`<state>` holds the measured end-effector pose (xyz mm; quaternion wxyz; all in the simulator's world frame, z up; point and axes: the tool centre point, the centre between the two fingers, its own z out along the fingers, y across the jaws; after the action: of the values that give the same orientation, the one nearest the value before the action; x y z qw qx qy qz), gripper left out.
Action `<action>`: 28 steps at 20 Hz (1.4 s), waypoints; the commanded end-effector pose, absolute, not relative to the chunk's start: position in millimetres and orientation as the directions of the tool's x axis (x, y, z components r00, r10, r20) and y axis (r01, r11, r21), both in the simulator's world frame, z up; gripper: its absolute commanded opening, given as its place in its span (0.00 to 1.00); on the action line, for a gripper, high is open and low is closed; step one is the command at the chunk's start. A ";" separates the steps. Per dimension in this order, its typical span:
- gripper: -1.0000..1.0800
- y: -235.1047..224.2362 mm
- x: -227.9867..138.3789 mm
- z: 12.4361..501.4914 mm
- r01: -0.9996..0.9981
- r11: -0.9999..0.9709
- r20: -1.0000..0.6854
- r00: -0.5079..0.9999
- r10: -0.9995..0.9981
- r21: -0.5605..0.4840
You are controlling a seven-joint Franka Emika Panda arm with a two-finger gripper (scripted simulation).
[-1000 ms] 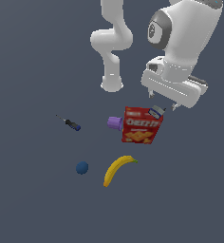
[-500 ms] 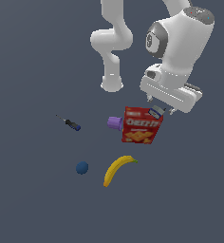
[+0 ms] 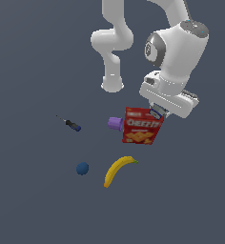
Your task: Pick up a designated object from a clutter of objects.
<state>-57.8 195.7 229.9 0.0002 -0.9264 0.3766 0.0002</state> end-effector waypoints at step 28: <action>0.00 103.2 2.0 301.0 -0.698 -0.716 0.000 0.716 -0.698 -0.001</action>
<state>-5.6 115.4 291.5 0.0005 -0.9263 0.3769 0.0000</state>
